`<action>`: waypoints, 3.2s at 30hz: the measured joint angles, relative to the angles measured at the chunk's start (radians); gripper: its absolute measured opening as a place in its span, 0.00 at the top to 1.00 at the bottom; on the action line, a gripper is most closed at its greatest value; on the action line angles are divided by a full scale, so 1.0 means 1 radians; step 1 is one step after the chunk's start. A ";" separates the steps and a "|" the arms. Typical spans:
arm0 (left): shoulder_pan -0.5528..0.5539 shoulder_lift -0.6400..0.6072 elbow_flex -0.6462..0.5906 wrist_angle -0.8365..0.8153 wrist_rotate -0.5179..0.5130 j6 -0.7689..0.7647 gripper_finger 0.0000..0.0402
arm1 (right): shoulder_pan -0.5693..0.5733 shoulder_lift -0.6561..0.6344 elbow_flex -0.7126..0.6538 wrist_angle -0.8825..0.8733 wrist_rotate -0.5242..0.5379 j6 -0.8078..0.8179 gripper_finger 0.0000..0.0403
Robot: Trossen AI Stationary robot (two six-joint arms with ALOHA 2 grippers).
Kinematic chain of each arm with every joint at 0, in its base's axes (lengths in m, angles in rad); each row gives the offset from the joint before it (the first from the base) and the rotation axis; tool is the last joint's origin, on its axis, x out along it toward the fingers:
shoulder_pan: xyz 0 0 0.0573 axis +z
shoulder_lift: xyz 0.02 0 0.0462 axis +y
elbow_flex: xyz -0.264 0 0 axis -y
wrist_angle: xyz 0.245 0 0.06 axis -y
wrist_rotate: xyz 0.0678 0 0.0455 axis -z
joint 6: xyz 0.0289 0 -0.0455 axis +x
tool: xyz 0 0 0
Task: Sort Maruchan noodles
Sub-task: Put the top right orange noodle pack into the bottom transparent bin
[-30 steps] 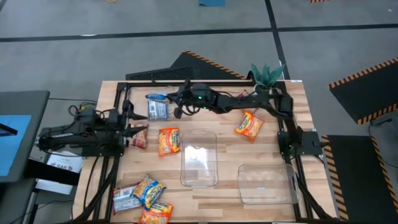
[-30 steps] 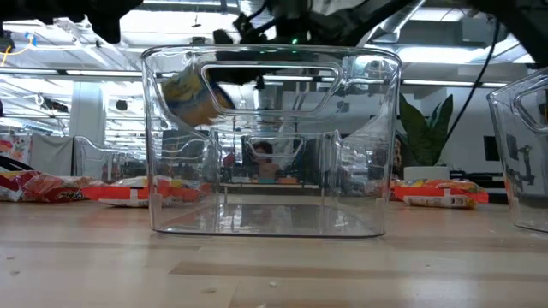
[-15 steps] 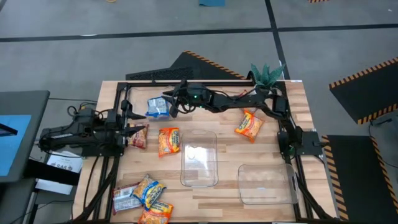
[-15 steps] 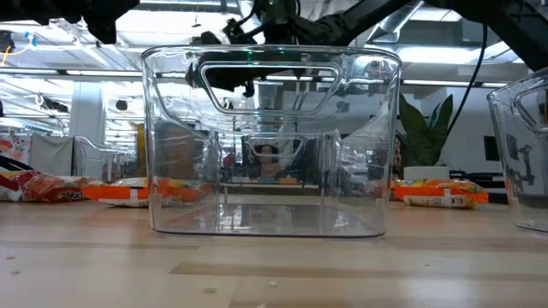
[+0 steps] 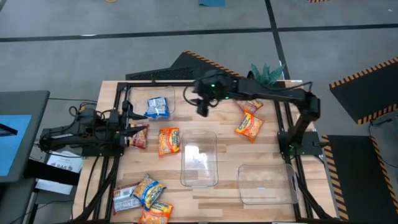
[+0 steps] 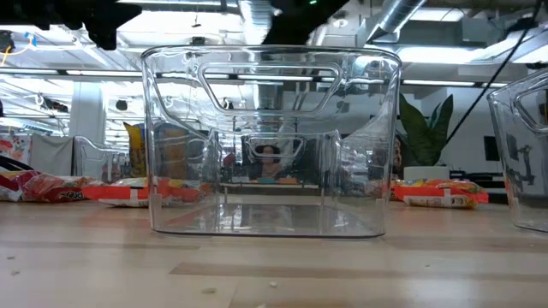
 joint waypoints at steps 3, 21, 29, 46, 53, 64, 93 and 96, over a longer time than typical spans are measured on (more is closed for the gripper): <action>0.000 0.000 0.000 0.001 0.000 -0.001 0.58 | 0.007 -0.038 0.000 -0.149 0.008 0.038 0.49; 0.000 0.000 -0.001 -0.037 -0.001 -0.016 0.58 | 0.118 -0.197 -0.448 -0.371 0.127 0.292 0.53; 0.000 0.000 -0.001 -0.039 -0.001 -0.018 0.58 | 0.182 -0.241 -0.619 -0.361 0.132 0.463 0.53; 0.000 0.000 -0.001 -0.062 -0.001 -0.018 0.58 | 0.230 -0.107 -0.678 -0.473 0.243 0.574 0.53; 0.000 0.000 -0.001 -0.068 -0.001 -0.018 0.58 | 0.235 -0.016 -0.675 -0.496 0.243 0.614 0.53; 0.000 0.000 -0.001 -0.069 -0.001 -0.019 0.58 | 0.237 0.102 -0.673 -0.510 0.258 0.666 0.77; 0.000 0.000 -0.001 -0.066 -0.001 -0.019 0.58 | 0.575 -0.557 -0.414 -0.631 0.171 0.777 0.98; 0.000 0.000 -0.001 -0.066 -0.001 -0.019 0.58 | 0.681 -0.595 -0.361 -0.631 0.174 0.870 0.98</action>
